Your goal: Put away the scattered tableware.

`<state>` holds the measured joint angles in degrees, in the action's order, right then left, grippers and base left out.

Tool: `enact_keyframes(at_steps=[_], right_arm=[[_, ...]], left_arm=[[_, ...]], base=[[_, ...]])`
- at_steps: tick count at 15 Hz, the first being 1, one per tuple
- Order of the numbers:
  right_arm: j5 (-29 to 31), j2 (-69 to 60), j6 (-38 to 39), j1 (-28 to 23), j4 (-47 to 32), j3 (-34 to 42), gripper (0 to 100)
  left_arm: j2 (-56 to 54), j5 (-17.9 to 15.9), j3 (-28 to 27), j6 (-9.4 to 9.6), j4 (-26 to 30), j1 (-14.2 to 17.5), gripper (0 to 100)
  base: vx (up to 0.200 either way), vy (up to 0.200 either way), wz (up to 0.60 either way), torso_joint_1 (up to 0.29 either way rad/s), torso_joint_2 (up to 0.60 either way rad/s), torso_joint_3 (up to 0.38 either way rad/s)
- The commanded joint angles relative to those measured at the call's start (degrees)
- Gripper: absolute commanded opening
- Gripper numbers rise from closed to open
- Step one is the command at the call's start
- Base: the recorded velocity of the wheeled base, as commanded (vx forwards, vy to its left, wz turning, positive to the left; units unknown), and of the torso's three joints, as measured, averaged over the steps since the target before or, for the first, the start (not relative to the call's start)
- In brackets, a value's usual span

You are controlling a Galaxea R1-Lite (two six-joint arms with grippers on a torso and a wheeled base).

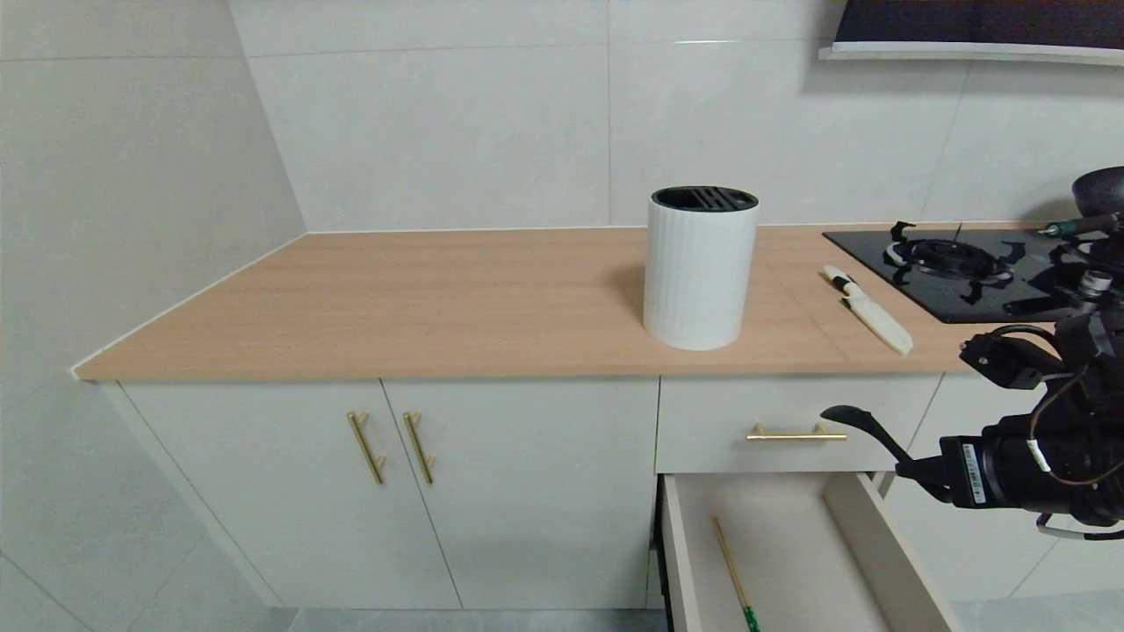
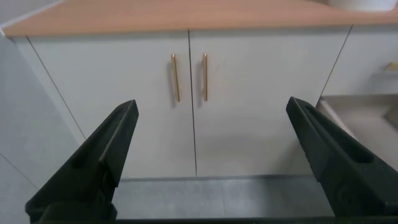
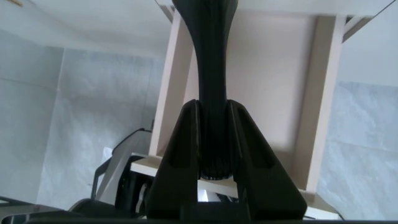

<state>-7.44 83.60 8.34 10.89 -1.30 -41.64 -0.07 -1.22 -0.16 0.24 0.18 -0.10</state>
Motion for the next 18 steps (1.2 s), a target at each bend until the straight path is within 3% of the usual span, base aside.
enact_keyframes(at_steps=[1,10,18], right_arm=[[0.0,0.3,0.0,0.0,0.0,0.1,0],[0.0,1.1,-0.2,0.0,0.0,0.4,0],[0.0,1.2,-1.7,0.1,0.8,1.7,0]], left_arm=[[0.1,0.0,0.0,0.02,0.0,0.0,100],[0.1,0.0,0.0,0.02,0.0,0.0,100],[0.1,0.0,0.0,0.02,0.0,0.0,100]], base=[[0.000,0.000,0.00,-0.188,0.48,0.286],[0.000,0.000,0.00,-0.176,0.48,0.295],[0.000,0.000,0.00,-0.099,0.41,0.299]])
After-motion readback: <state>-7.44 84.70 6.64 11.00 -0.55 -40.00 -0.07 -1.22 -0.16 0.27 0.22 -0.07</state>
